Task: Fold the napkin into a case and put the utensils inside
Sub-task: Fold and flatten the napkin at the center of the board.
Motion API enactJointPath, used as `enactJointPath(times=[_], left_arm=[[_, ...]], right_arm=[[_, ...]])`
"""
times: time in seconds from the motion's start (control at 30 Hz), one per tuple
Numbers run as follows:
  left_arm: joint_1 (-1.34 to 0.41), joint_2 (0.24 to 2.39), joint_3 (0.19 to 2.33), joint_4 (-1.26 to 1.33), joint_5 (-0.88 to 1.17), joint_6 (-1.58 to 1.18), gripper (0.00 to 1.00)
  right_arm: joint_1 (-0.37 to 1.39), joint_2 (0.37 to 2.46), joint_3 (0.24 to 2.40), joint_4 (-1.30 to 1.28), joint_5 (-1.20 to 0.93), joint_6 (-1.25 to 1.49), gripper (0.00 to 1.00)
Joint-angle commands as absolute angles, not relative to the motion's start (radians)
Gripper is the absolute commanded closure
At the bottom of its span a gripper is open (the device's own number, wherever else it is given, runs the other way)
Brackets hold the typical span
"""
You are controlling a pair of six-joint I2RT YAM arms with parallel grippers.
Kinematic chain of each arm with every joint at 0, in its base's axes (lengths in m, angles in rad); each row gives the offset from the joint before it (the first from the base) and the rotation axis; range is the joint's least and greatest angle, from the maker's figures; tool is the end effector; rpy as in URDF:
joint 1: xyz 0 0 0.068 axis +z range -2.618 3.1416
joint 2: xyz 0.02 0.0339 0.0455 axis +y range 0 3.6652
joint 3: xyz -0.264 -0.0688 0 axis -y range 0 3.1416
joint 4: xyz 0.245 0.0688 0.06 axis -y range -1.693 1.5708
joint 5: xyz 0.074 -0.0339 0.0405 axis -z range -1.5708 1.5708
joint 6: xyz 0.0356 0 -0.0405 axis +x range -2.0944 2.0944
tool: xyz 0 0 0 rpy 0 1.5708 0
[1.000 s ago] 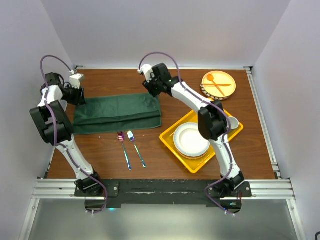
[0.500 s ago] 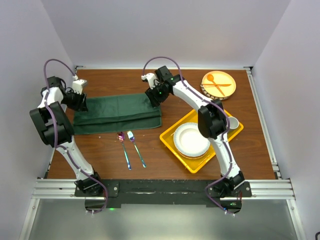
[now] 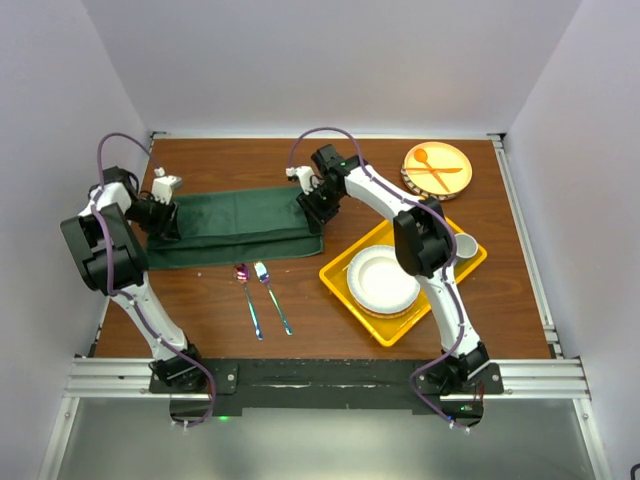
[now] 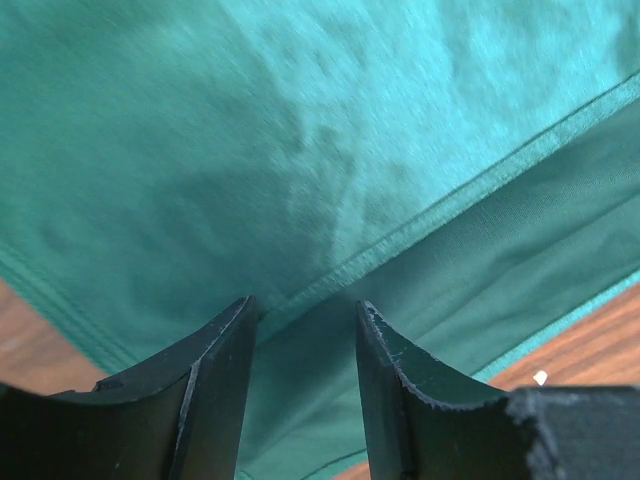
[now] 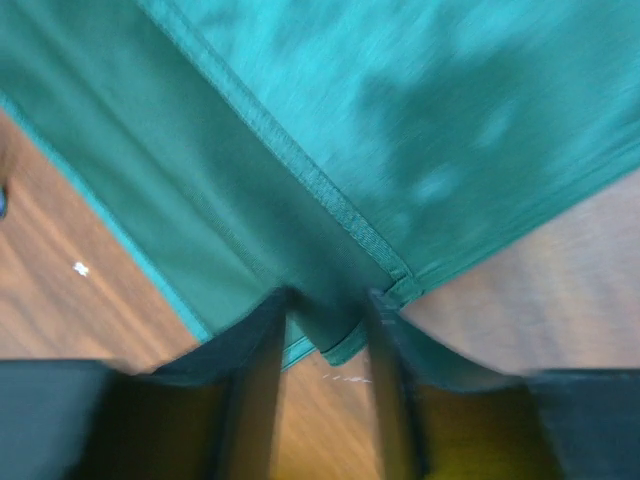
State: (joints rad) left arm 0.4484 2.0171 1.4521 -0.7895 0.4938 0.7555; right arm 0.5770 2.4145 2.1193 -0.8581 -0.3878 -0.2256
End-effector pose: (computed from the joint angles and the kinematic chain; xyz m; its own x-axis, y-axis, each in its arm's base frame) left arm 0.3638 0.1563 0.1682 -0.8396 0.2661 -0.4736 0.3923 0.9000 -0.1898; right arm 0.4222 0.2908 0.1773 -0.6050 -0.6409 -0.4725 -0.7888 0.5631 0.2462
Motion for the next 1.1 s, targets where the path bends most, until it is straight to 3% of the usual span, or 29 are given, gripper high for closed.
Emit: enactJointPath(times=[0.0,0.13,0.37,0.53,0.77,0.83,0.93,1.07], left_arm=[[0.456,1.941,1.431,-0.810,0.528,0.798,0.53],[0.479,1.918,1.427,-0.837,0.569,0.813,0.59],[0.528,1.902,1.424,-0.917,0.572,0.912,0.76],[0.543,1.885,1.407,-0.985,0.569,1.002,0.82],[0.552,1.830,1.353,-1.057,0.561,1.152,0.85],[0.566,1.810,1.370,-1.075,0.606,1.154,0.82],[0.566,1.795,1.404,-1.007,0.641,1.068,0.66],[0.543,1.805,1.437,-0.849,0.618,0.837,0.55]], right_arm=[[0.578,2.368,2.111,-0.922,-0.475,-0.229,0.69],[0.580,2.341,2.099,-0.945,-0.497,-0.270,0.79],[0.584,2.286,2.039,-0.942,-0.495,-0.343,0.80],[0.598,2.275,2.011,-1.000,-0.518,-0.416,0.81],[0.620,2.250,1.994,-1.069,-0.528,-0.520,0.71],[0.620,2.246,2.009,-1.101,-0.557,-0.543,0.71],[0.615,2.237,2.031,-1.065,-0.558,-0.476,0.69],[0.591,2.241,2.054,-0.951,-0.537,-0.324,0.62]])
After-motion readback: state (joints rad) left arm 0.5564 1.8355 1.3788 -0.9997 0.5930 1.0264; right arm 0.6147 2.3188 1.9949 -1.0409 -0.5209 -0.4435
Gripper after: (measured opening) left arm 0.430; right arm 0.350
